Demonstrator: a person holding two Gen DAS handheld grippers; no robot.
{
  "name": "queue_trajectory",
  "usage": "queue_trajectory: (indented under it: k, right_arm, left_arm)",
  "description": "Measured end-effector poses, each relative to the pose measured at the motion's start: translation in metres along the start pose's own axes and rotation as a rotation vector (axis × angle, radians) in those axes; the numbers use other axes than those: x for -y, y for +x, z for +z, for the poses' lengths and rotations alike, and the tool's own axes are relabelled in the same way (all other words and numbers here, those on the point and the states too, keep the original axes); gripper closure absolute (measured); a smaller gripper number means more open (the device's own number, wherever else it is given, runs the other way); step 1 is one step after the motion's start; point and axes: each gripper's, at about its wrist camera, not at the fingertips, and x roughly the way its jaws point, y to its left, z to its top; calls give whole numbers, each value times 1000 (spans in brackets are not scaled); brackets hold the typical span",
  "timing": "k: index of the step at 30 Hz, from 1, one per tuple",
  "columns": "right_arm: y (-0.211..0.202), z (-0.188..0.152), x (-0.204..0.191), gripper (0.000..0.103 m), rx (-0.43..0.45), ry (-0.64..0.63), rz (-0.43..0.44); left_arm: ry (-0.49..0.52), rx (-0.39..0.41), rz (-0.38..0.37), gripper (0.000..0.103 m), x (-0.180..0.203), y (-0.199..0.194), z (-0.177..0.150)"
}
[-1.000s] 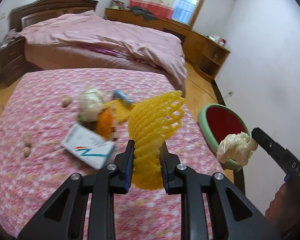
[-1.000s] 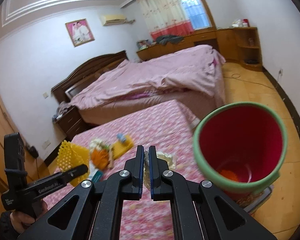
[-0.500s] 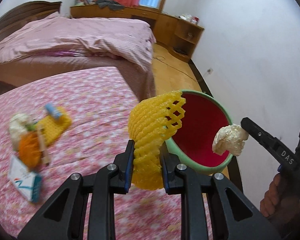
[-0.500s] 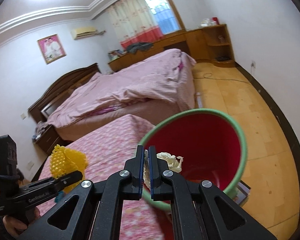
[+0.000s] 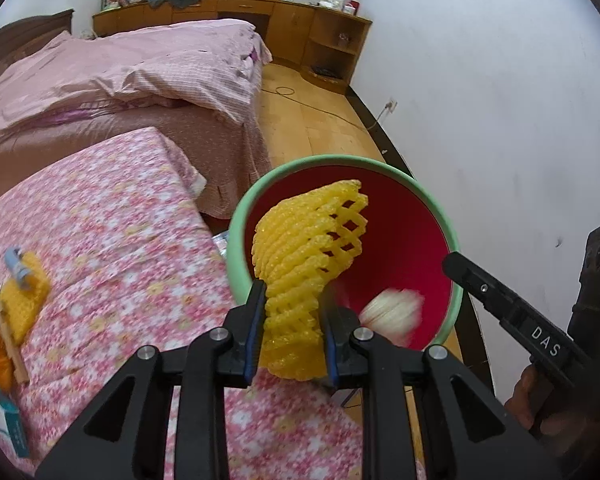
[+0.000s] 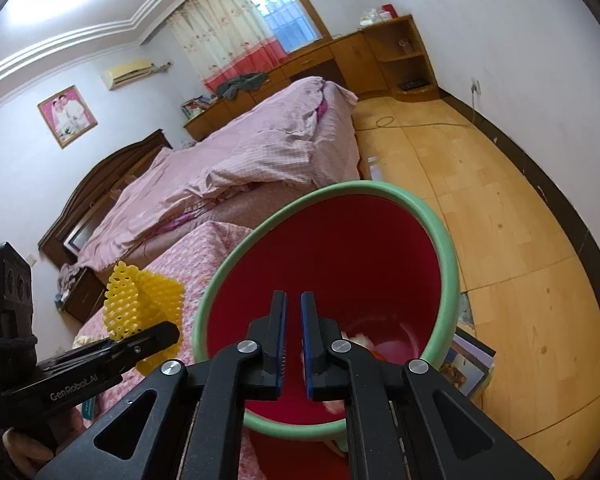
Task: Collect trash
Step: 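Drop the foam net from the left tool into the bucket while the right drops the paper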
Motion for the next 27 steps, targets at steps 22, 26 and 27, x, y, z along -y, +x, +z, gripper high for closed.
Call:
queue_trajectory:
  k: [22, 26, 27]
  right_arm:
    - [-20, -4, 8, 75, 11, 50, -7]
    - [-22, -6, 1, 72, 9, 39, 2]
    - [-23, -6, 0, 70, 7, 36, 4]
  left_arm:
    - [-4, 38, 11, 51, 3, -10, -2]
    - [-43, 39, 27, 51, -10, -21, -11]
    - [-49, 38, 32, 51, -14, -23, -14]
